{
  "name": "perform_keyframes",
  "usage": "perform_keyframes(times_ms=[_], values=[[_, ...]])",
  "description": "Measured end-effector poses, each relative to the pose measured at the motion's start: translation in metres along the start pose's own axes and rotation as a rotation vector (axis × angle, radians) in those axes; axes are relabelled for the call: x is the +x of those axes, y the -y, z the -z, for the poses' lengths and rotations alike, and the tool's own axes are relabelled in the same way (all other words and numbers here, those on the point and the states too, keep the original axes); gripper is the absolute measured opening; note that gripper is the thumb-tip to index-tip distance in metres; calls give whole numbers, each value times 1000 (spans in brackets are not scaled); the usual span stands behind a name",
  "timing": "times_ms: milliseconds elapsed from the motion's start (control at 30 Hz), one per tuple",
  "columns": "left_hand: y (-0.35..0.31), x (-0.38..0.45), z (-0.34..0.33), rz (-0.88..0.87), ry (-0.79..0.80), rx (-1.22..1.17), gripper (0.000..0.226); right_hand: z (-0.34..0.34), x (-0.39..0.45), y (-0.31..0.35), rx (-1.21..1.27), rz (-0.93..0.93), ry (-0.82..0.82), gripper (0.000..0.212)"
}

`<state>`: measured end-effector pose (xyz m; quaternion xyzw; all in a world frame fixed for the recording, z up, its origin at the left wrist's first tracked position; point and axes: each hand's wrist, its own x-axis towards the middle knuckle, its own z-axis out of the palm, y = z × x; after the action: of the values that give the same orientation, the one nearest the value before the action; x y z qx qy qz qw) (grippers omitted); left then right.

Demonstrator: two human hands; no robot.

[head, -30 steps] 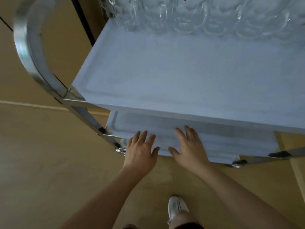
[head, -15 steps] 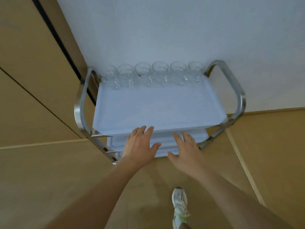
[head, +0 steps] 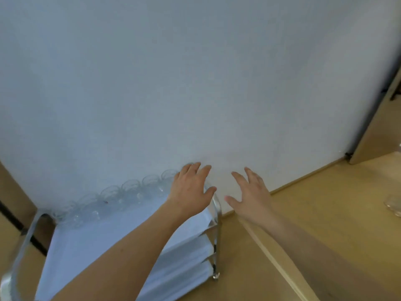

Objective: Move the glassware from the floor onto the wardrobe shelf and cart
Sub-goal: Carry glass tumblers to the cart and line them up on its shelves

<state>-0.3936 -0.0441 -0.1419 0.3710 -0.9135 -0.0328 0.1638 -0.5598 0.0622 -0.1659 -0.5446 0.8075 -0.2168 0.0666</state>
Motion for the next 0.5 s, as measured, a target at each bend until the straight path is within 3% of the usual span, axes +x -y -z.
perform_keyframes(times_ms=[500], values=[[-362, 239, -64, -482, 3, -128, 68, 230, 19, -316, -151, -358, -292, 80]])
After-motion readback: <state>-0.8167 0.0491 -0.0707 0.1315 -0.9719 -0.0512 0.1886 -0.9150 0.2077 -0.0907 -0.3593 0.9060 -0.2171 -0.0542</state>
